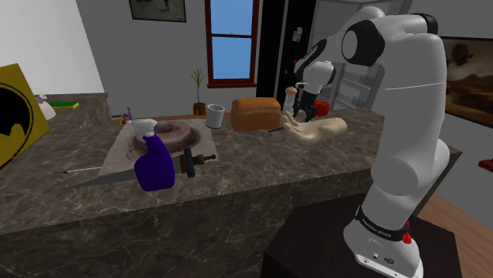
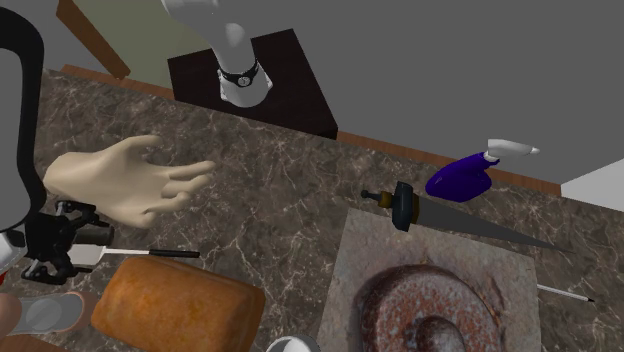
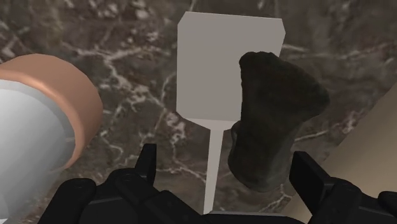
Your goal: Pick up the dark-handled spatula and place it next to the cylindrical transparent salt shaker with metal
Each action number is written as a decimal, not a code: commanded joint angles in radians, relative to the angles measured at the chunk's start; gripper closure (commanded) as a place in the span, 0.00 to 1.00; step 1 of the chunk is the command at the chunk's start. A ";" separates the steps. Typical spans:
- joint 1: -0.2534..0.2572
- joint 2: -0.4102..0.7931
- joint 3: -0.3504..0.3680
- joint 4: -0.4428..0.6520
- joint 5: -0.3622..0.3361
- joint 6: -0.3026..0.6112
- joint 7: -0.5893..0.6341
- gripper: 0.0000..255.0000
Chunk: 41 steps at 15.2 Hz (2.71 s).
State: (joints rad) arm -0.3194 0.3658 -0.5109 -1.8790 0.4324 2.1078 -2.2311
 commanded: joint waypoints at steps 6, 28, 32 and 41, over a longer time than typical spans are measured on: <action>-0.002 0.011 0.003 -0.003 0.004 0.002 -0.005 1.00; 0.148 -0.081 -0.005 -0.053 -0.167 0.033 0.232 0.00; 0.145 -0.053 0.004 -0.074 -0.145 0.077 0.218 0.00; 0.142 -0.033 0.011 -0.085 -0.130 0.105 0.208 0.00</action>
State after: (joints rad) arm -0.1776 0.3311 -0.5001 -1.9629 0.3021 2.2135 -2.0229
